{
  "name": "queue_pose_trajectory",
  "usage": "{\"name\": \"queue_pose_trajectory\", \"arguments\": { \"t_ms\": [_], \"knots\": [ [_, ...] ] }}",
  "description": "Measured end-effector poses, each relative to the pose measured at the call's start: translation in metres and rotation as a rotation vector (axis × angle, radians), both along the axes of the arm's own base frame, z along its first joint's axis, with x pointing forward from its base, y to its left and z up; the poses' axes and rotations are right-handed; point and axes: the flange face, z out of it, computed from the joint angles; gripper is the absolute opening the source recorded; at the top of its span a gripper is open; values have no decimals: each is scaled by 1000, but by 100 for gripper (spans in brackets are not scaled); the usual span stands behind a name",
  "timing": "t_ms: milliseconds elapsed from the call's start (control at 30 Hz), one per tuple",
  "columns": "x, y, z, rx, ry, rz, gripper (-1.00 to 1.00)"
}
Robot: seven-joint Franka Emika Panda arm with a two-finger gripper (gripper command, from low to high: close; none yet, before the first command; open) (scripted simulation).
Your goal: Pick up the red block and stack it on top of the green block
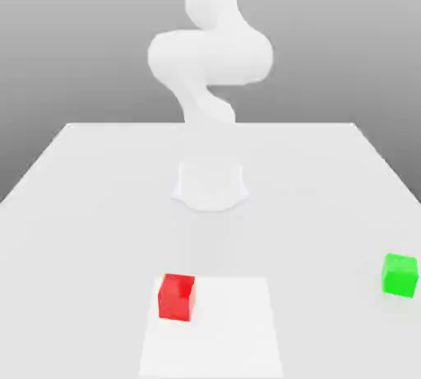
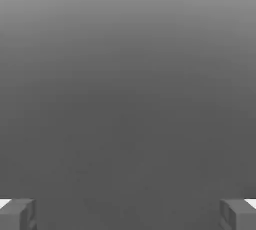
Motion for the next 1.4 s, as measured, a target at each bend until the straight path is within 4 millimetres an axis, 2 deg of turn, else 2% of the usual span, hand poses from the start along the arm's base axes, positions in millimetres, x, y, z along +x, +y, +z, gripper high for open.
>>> {"name": "queue_pose_trajectory", "arguments": {
  "t_ms": [133,200,300,400,500,600,633,967,1000,1200,1400],
  "knots": [
    [44,-9,-99,-46,157,-50,0],
    [57,-17,-149,-55,233,-70,0],
    [64,-31,-224,-53,348,-95,0],
    [58,-44,-299,-31,464,-114,0],
    [38,-54,-372,14,579,-125,0],
    [10,-55,-430,76,675,-129,0],
    [4,-56,-443,91,693,-131,0],
    [-2,-55,-512,105,709,-132,0],
    [-3,-55,-517,104,711,-132,-100],
    [-3,-54,-519,103,711,-131,-100],
    [1,-55,-485,106,704,-134,-100]
  ]
}}
